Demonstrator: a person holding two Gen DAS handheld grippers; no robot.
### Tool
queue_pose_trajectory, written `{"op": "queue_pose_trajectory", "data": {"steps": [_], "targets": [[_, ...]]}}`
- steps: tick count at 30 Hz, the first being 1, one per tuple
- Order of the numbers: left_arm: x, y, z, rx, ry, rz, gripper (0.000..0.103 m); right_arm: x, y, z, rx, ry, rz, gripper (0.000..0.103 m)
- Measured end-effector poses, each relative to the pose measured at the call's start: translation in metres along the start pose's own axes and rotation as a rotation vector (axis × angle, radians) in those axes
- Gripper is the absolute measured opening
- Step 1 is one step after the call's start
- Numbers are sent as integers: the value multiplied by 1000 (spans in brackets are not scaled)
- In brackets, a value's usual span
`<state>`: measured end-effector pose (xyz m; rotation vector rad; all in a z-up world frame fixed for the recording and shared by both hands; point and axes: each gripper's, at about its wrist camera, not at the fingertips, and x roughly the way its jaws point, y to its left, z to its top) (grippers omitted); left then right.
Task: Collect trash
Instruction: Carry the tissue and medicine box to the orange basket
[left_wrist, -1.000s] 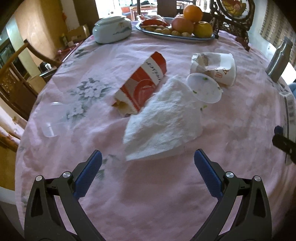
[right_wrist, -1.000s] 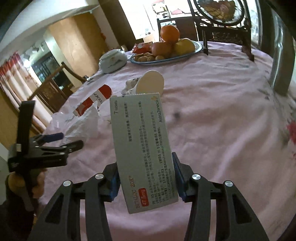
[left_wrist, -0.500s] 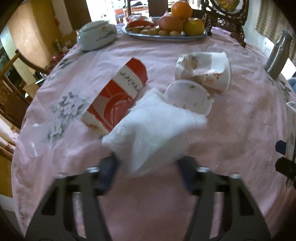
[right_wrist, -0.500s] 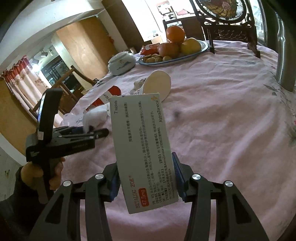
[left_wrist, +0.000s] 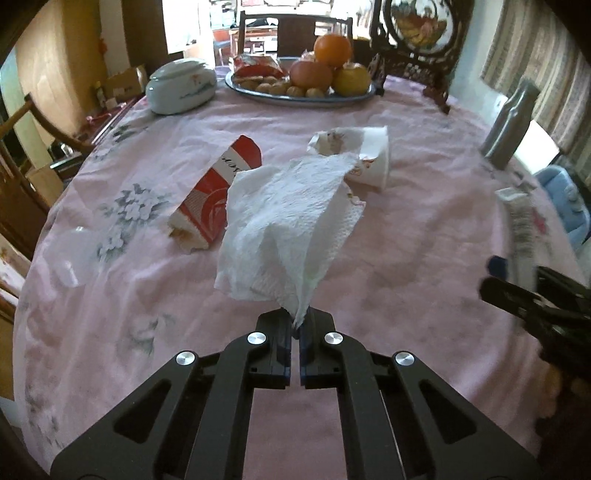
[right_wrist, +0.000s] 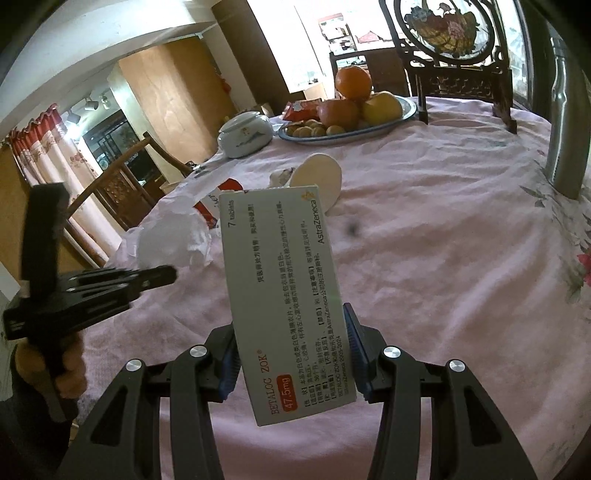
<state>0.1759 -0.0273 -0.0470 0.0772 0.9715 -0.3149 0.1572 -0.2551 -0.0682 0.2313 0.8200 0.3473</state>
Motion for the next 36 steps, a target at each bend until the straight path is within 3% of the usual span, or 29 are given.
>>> {"op": "queue_pose_trajectory", "data": {"steps": [5, 22, 36], "targets": [[-29, 16, -16, -36, -32, 4, 4, 7, 9, -2, -48, 27, -77, 49], [-115, 68, -100, -123, -101, 21, 4, -60, 76, -39, -135, -11, -28, 49], [-147, 90, -139, -150, -138, 16, 4, -57, 124, -62, -175, 16, 48, 49]]}}
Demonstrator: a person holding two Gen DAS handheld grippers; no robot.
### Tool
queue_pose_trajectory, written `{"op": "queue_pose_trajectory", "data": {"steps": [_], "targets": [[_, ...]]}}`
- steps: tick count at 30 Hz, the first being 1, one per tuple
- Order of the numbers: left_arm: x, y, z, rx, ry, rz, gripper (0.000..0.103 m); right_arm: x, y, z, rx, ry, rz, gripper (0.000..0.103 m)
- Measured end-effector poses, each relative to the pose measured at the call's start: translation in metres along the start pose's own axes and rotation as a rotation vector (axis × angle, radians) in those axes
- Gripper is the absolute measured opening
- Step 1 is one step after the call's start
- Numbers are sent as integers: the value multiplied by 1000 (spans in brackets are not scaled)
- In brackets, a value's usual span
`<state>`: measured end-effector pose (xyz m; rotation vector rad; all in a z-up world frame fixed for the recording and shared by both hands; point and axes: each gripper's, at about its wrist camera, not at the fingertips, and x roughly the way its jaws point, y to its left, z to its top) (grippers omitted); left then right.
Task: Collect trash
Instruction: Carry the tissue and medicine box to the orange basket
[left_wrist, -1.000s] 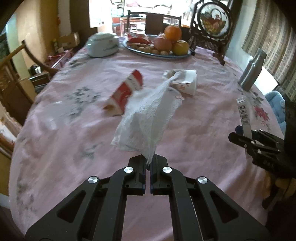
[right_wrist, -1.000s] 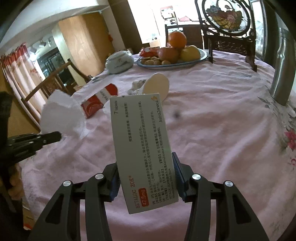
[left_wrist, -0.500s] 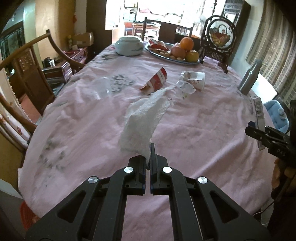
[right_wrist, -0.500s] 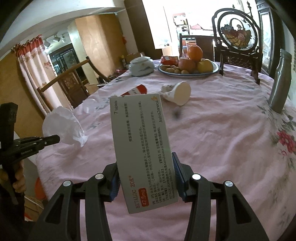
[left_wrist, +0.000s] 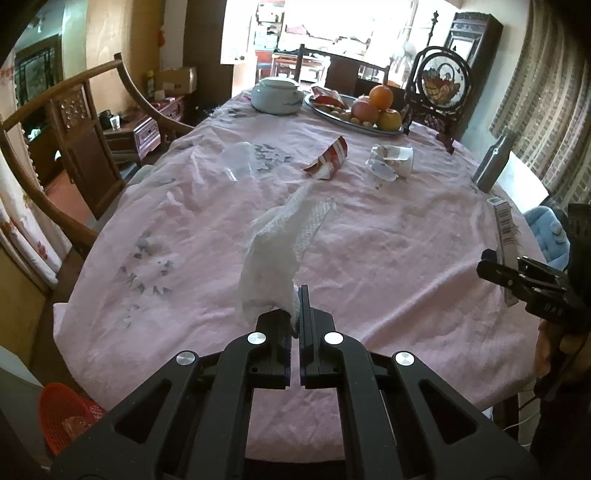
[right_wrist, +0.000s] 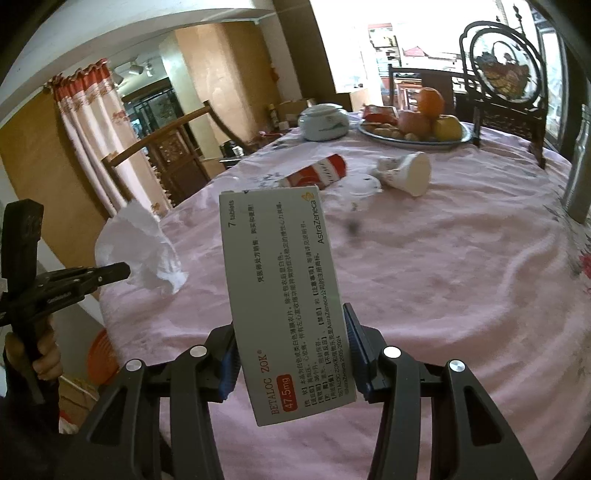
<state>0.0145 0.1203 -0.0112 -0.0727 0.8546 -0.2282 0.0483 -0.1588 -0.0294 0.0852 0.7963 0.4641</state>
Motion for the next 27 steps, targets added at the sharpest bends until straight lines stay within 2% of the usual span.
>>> {"op": "queue_pose_trajectory", "data": {"steps": [18, 22, 27], "targets": [[-63, 20, -19, -4, -130, 10, 4, 10, 87, 4, -141, 22, 124, 49], [-82, 33, -26, -30, -160, 29, 4, 11, 120, 7, -196, 25, 162, 49], [-102, 53, -41, -70, -185, 87, 4, 15, 162, 7, -260, 31, 218, 49]]}}
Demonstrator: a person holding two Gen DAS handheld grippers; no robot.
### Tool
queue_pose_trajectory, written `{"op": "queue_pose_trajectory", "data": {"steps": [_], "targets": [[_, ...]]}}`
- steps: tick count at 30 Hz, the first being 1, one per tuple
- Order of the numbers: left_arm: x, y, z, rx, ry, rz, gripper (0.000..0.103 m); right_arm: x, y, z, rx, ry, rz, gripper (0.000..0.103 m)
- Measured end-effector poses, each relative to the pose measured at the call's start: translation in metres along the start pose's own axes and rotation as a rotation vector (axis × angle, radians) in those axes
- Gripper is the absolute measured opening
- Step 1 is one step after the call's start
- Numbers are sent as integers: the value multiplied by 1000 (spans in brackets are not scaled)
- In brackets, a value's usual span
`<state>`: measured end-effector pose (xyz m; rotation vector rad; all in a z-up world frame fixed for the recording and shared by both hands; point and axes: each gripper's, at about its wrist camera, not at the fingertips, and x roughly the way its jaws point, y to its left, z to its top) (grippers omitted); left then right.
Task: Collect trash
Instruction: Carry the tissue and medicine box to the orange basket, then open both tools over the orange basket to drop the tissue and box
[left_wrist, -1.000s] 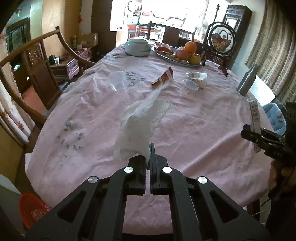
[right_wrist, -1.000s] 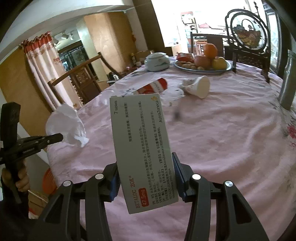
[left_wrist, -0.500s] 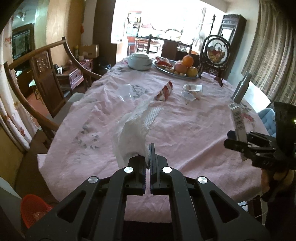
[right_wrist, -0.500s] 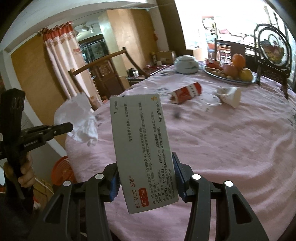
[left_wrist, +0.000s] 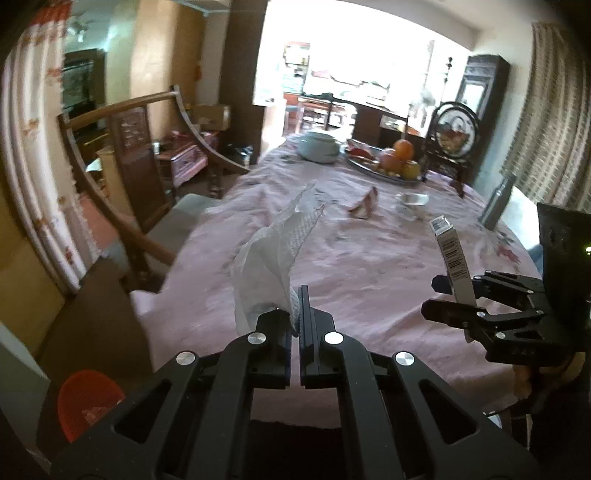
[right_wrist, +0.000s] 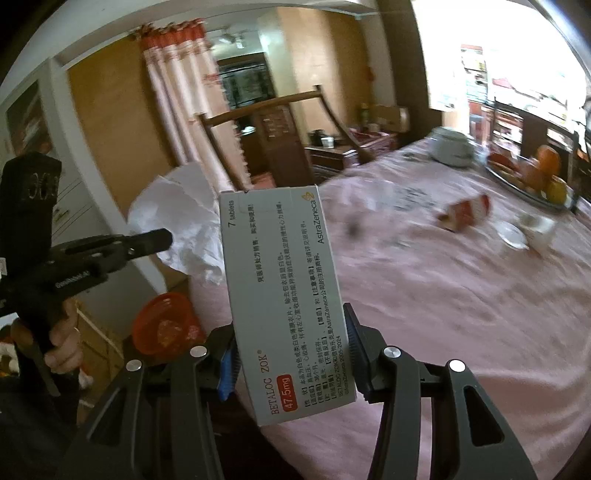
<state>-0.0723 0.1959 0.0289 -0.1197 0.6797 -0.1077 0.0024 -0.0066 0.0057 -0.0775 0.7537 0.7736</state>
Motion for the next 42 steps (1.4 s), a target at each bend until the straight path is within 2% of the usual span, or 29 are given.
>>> {"op": "queue_pose_trajectory", "data": {"steps": [8, 12, 16, 22, 28, 32, 37, 42], "targets": [[-37, 56, -27, -100, -23, 101, 4, 40, 81, 15, -119, 47, 141, 49], [-55, 87, -42, -160, -35, 154, 4, 71, 127, 17, -159, 103, 230, 49], [-71, 132, -64, -260, -29, 221, 4, 103, 170, 15, -207, 168, 304, 49], [-70, 204, -107, -417, 57, 295, 4, 165, 230, 6, -255, 299, 399, 49], [-54, 269, -157, -577, 158, 346, 4, 240, 280, -13, -282, 456, 441, 49], [-43, 301, -181, -642, 220, 371, 4, 278, 301, -24, -276, 542, 464, 49], [-34, 334, -203, -704, 266, 382, 4, 312, 325, -34, -277, 591, 473, 49], [-27, 354, -211, -727, 285, 408, 4, 334, 328, -44, -288, 619, 444, 49]]}}
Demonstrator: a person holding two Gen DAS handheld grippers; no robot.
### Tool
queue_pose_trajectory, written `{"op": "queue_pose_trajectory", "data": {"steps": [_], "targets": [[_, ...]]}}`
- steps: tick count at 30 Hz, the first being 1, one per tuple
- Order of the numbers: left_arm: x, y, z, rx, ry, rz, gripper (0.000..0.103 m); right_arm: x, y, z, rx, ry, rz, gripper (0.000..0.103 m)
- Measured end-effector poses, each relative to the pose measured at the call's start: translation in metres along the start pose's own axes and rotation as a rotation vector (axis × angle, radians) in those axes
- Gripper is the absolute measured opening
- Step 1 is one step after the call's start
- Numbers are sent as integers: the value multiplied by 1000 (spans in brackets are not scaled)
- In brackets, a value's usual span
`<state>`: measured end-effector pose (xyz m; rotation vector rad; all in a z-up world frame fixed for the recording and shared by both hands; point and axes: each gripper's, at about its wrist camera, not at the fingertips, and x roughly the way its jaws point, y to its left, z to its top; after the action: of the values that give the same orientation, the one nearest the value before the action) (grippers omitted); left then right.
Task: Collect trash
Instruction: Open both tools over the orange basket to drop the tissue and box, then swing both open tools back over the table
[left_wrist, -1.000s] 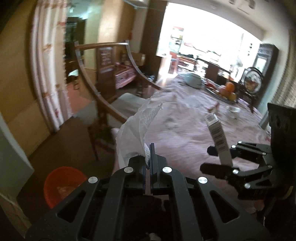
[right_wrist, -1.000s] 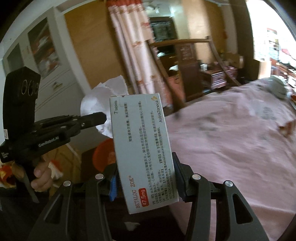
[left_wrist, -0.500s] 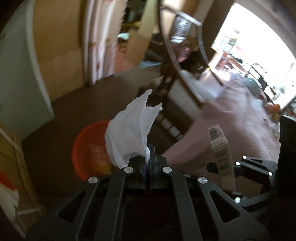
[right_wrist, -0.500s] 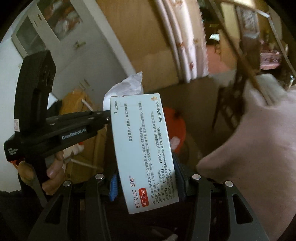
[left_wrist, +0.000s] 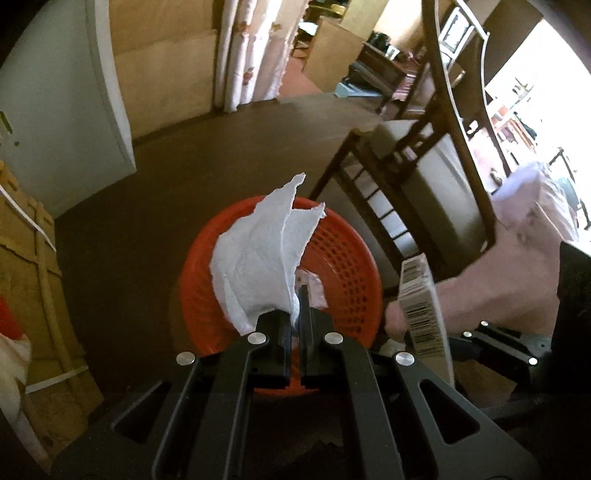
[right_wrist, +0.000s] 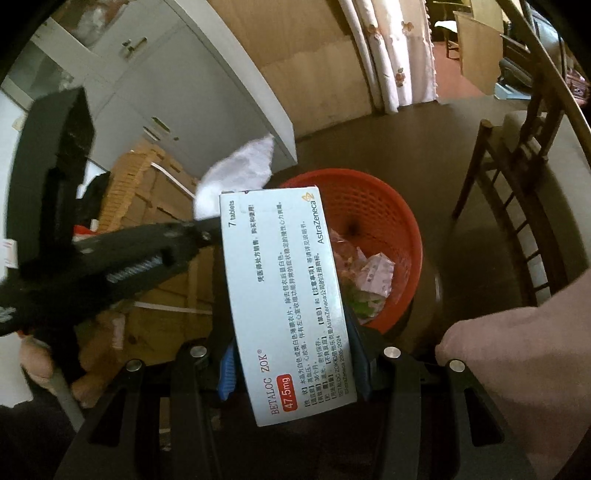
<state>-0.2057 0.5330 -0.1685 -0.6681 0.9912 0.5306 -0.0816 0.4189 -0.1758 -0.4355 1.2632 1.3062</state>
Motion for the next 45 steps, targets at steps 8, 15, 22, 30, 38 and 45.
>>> {"op": "queue_pose_trajectory", "data": {"steps": [8, 15, 22, 30, 38, 45], "targets": [[16, -4, 11, -4, 19, 29, 4, 39, -17, 12, -12, 49, -30, 49], [24, -5, 15, -8, 27, 37, 4, 56, -26, 21, -18, 68, -34, 49], [34, -3, 20, -17, 50, 43, 4, 71, -20, 28, -47, 81, -40, 49], [42, -3, 19, -24, 98, 36, 34, 78, -26, 26, -35, 63, -52, 63], [29, -2, 17, -58, 95, 29, 62, 37, -33, 10, -13, 23, -54, 63], [1, -22, 13, -27, 58, 24, 64, -35, -27, -15, -25, -82, -49, 63]]}}
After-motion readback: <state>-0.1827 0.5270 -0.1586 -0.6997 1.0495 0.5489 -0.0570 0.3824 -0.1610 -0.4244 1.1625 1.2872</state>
